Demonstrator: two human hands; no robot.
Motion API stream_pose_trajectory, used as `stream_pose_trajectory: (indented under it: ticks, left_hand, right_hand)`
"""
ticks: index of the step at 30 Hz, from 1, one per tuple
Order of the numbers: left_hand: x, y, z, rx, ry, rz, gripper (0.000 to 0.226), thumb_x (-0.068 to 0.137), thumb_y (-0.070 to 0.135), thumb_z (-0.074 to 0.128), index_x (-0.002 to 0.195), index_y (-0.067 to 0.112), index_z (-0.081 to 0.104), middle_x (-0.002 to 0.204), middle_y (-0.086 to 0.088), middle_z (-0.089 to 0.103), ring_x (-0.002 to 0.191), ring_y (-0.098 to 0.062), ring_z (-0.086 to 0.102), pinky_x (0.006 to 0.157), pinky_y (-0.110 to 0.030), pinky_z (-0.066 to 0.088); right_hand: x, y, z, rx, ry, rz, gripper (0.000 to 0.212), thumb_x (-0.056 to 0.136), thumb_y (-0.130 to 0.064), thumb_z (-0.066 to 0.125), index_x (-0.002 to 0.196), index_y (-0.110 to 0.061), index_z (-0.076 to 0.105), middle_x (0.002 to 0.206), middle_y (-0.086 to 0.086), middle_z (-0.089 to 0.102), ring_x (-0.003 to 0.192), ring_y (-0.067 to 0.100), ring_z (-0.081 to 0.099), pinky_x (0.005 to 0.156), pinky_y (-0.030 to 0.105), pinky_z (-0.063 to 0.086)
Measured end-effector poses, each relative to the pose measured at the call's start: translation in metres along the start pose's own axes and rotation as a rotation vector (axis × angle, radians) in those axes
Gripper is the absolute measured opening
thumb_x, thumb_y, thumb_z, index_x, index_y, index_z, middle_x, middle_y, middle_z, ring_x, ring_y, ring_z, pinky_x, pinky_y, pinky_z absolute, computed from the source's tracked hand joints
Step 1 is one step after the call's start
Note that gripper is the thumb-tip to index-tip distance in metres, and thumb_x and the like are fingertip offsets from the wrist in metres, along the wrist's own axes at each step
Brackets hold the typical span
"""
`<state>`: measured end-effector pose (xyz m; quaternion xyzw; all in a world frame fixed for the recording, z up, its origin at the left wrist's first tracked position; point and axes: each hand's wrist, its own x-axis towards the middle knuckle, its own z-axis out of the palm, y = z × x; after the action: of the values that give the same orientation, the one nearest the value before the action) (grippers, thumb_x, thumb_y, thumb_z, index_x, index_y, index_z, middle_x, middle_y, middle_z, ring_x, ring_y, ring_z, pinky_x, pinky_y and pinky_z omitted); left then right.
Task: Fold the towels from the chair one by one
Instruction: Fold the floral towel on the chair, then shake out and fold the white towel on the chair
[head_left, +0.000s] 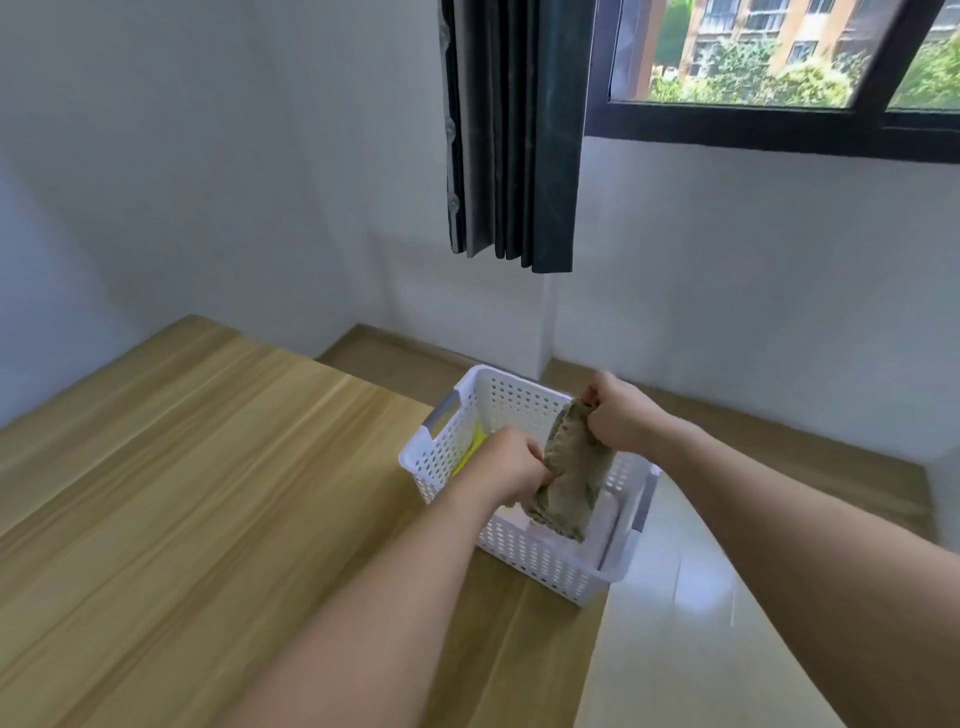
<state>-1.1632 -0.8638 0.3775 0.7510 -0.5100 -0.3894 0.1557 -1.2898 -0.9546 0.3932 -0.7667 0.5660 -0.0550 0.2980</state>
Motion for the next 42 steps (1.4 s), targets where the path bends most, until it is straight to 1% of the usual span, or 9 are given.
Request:
stream_pose_trajectory:
  ticks: [4, 8, 11, 14, 18, 21, 22, 28, 42]
  left_hand:
    - [0.046, -0.009, 0.043, 0.077, -0.168, -0.171, 0.013, 0.091, 0.007, 0.053, 0.088, -0.001, 0.064, 0.072, -0.019, 0.062, 0.06, -0.031, 0.059, 0.056, -0.032, 0.049]
    - [0.078, -0.014, 0.067, 0.11, -0.27, -0.304, 0.029, 0.097, 0.01, 0.046, 0.069, 0.006, 0.044, 0.066, -0.013, 0.052, 0.052, -0.024, 0.051, 0.048, -0.033, 0.044]
    - [0.09, -0.01, 0.08, 0.196, -0.389, -0.377, 0.025, 0.099, 0.013, 0.043, 0.077, 0.005, 0.052, 0.09, -0.016, 0.061, 0.068, -0.024, 0.06, 0.061, -0.034, 0.05]
    - [0.089, -0.008, 0.087, 0.303, -0.44, -0.374, 0.027, 0.1, 0.012, 0.04, 0.117, -0.001, 0.058, 0.122, -0.016, 0.062, 0.108, -0.03, 0.063, 0.089, -0.04, 0.051]
    - [0.074, -0.003, 0.071, 0.34, -0.149, -0.148, 0.019, 0.09, 0.008, 0.051, 0.109, 0.007, 0.056, 0.108, -0.017, 0.055, 0.114, -0.03, 0.057, 0.088, -0.036, 0.046]
    - [0.037, -0.012, 0.045, 0.332, 0.062, -0.138, 0.025, 0.096, 0.016, 0.038, 0.116, 0.009, 0.052, 0.118, -0.013, 0.058, 0.108, -0.033, 0.055, 0.086, -0.04, 0.046]
    - [0.025, -0.018, 0.035, 0.353, 0.133, -0.127, 0.026, 0.097, 0.019, 0.037, 0.115, 0.01, 0.053, 0.119, -0.012, 0.059, 0.108, -0.033, 0.054, 0.087, -0.04, 0.046]
    - [-0.062, -0.053, -0.028, 0.365, 0.428, -0.029, 0.03, 0.097, 0.024, 0.041, 0.119, 0.01, 0.054, 0.126, -0.01, 0.055, 0.116, -0.031, 0.048, 0.096, -0.039, 0.041]
    - [-0.33, -0.227, -0.179, 0.464, 0.721, 0.081, 0.043, 0.099, 0.031, 0.041, 0.134, 0.008, 0.043, 0.134, -0.012, 0.05, 0.121, -0.03, 0.046, 0.099, -0.042, 0.04]
  right_hand:
    - [0.033, 0.037, 0.04, -0.257, -0.15, -0.057, 0.03, 0.089, -0.006, 0.039, 0.118, -0.006, 0.045, 0.123, 0.016, 0.055, 0.11, 0.031, 0.054, 0.074, 0.029, 0.037]
    - [0.05, 0.06, 0.068, -0.413, -0.245, -0.054, 0.032, 0.094, -0.008, 0.038, 0.125, -0.003, 0.045, 0.125, 0.015, 0.056, 0.113, 0.031, 0.056, 0.08, 0.032, 0.043]
    - [0.061, 0.065, 0.075, -0.483, -0.269, -0.044, 0.033, 0.095, -0.008, 0.04, 0.127, -0.003, 0.047, 0.126, 0.014, 0.058, 0.115, 0.029, 0.056, 0.088, 0.033, 0.046]
    - [0.067, 0.059, 0.074, -0.61, -0.445, -0.003, 0.038, 0.098, -0.014, 0.044, 0.135, -0.005, 0.047, 0.135, 0.011, 0.05, 0.125, 0.027, 0.048, 0.099, 0.031, 0.04]
    - [0.055, 0.046, 0.058, -0.639, -0.514, 0.031, 0.034, 0.097, -0.017, 0.046, 0.128, -0.007, 0.054, 0.128, 0.009, 0.054, 0.116, 0.026, 0.052, 0.091, 0.03, 0.043]
    - [0.029, 0.03, 0.042, -0.527, -0.373, -0.018, 0.019, 0.092, -0.008, 0.042, 0.098, -0.006, 0.06, 0.095, 0.008, 0.059, 0.086, 0.023, 0.053, 0.064, 0.026, 0.043]
    - [0.017, 0.023, 0.037, -0.468, -0.315, -0.043, 0.021, 0.09, -0.006, 0.04, 0.099, -0.005, 0.059, 0.094, 0.01, 0.059, 0.084, 0.023, 0.053, 0.062, 0.027, 0.04]
    - [-0.071, -0.05, 0.028, -0.248, -0.176, -0.185, 0.043, 0.09, -0.009, 0.044, 0.133, -0.008, 0.045, 0.132, 0.013, 0.052, 0.12, 0.029, 0.05, 0.09, 0.031, 0.042]
    - [-0.297, -0.29, 0.127, -0.154, 0.018, -0.41, 0.053, 0.09, -0.018, 0.05, 0.141, -0.014, 0.038, 0.138, 0.01, 0.048, 0.123, 0.027, 0.049, 0.089, 0.029, 0.04]
